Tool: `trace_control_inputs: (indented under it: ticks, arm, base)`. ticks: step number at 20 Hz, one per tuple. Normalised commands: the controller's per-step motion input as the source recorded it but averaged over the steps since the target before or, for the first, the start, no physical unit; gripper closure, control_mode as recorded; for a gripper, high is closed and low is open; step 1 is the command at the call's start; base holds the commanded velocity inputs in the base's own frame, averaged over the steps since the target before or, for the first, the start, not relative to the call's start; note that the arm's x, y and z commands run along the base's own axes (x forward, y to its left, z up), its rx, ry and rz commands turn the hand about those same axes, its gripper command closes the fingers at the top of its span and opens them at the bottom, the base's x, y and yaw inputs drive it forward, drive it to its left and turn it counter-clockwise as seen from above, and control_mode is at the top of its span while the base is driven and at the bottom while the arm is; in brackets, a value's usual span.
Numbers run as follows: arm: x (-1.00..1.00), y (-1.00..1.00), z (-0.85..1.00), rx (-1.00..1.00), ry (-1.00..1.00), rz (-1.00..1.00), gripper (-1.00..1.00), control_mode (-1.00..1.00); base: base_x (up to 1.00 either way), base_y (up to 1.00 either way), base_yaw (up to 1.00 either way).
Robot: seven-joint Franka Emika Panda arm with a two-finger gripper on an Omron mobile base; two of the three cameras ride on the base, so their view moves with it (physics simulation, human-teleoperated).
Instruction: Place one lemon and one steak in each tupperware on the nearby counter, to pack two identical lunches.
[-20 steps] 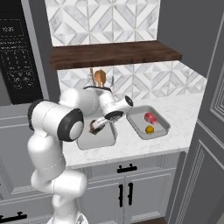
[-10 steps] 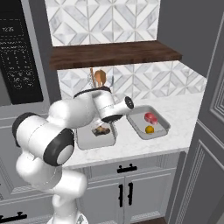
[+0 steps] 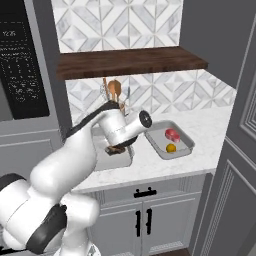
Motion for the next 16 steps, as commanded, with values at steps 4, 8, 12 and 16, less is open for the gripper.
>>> trace_control_inputs:
  ticks: [4, 8, 12, 16]
  arm:
    - [-0.74, 0.0, 0.42, -0.02, -0.01, -0.24, -1.0, -1.0]
    - [-0.84, 0.01, 0.38, -0.01, 0.0, -0.24, -1.0, -1.0]
    - [-0.65, 0.2, 0.36, -0.01, 0.0, -0.26, -1.0, -1.0]
    - [-0.56, 0.08, 0.52, 0.0, 0.0, -0.26, -1.0, -1.0]
  base:
    - [0.0, 0.0, 0.0]
    - [0.0, 0.0, 0.0]
    - [0.0, 0.0, 0.0]
    - [0.0, 0.0, 0.0]
